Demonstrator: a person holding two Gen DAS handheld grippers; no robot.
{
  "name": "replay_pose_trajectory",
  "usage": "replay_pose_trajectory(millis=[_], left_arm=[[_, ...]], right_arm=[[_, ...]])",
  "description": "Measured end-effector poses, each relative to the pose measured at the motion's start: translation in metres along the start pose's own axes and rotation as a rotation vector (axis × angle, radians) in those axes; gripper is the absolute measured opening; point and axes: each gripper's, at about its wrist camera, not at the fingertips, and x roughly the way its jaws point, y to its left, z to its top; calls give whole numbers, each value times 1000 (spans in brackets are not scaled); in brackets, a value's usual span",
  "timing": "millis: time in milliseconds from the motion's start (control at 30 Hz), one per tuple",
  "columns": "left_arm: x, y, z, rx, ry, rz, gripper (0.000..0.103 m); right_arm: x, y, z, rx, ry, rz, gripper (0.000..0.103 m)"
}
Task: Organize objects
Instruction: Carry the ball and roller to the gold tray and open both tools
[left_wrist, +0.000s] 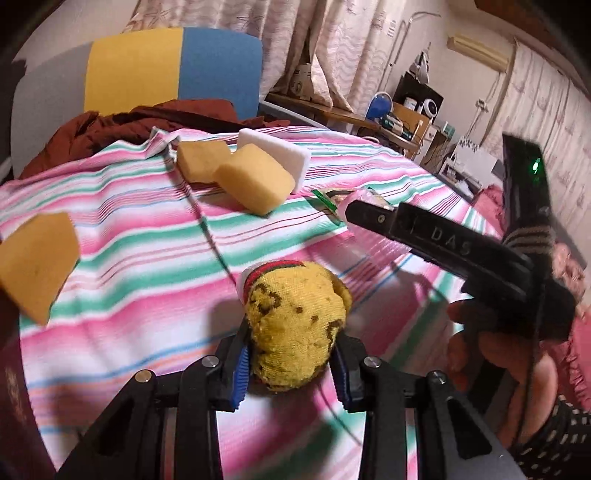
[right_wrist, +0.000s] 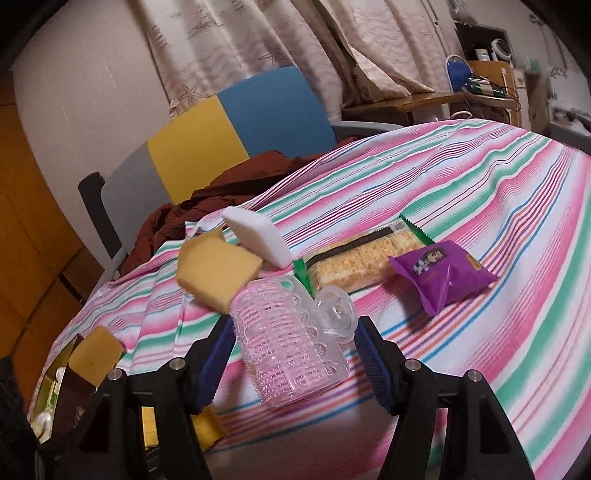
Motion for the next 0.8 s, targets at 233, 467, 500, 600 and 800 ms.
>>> replay_pose_trajectory(millis=[233, 467, 500, 600, 800], left_arm=[[-51, 4, -12, -2, -66, -21, 36], [-106, 12, -23, 23, -152, 23, 36], [-113, 16, -25, 18, -160, 34, 36], [-133, 31, -30, -14, -184, 74, 36], [-175, 78, -50, -140, -221, 167, 36]], right_arm=[[-13, 19, -13, 2, 41, 50, 67], [-24, 59, -17, -46, 79, 158, 67], [-26, 70, -18, -64, 85, 183, 67], [-32, 97, -24, -116, 99, 242, 67], [-45, 163, -39, -243, 130, 380, 67]])
